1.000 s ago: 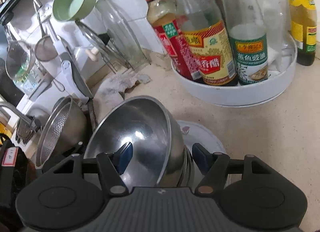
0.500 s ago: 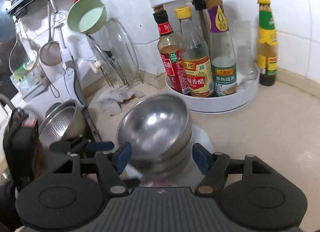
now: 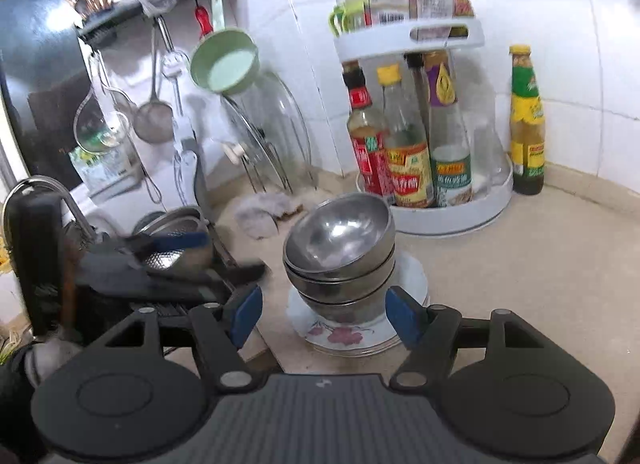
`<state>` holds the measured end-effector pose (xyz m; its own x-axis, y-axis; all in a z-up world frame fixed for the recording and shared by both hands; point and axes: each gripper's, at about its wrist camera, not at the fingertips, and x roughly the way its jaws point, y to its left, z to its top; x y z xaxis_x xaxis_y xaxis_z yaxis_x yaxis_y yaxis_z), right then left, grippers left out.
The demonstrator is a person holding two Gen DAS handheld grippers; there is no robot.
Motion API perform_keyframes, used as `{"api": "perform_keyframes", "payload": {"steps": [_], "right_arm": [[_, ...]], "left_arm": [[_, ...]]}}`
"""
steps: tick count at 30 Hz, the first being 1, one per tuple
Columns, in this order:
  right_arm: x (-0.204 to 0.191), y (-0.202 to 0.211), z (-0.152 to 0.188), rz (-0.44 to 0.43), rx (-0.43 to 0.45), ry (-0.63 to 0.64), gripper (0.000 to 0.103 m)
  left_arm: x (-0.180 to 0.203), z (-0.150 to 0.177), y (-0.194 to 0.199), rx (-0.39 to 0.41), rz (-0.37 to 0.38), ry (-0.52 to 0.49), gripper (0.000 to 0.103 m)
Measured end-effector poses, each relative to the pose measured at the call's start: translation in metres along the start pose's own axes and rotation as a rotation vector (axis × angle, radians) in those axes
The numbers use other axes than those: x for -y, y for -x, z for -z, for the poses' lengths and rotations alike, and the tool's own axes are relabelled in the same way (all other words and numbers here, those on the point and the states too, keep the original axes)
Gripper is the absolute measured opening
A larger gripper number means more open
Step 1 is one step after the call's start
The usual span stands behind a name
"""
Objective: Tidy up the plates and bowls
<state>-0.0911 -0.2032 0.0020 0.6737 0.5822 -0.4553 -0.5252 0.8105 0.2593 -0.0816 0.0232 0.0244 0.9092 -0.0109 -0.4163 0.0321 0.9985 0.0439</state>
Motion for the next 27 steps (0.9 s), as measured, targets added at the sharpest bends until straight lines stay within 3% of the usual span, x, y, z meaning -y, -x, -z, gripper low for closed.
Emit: {"api": "perform_keyframes", "payload": {"steps": [3,7,21,27], "right_arm": [[-0.003,0.014,0.007,-0.017,0.023,0.011,0.074],[-0.007,0.018,0.02,-0.032,-0.005,0.011,0.074],[-0.017,0.014,0.043,0.048,-0.098,0.031,0.074],[-0.011,0.008,0.05,0.079,-0.135,0.007,0.075]], "left_arm": [[0.005,0.009,0.02,0.0,-0.12,0.041,0.103],[0.02,0.031,0.009,-0.11,-0.083,0.044,0.103],[0.032,0.047,0.007,-0.191,-0.034,0.126,0.103],[0.034,0.05,0.003,-0.223,-0.041,0.115,0.103]]}}
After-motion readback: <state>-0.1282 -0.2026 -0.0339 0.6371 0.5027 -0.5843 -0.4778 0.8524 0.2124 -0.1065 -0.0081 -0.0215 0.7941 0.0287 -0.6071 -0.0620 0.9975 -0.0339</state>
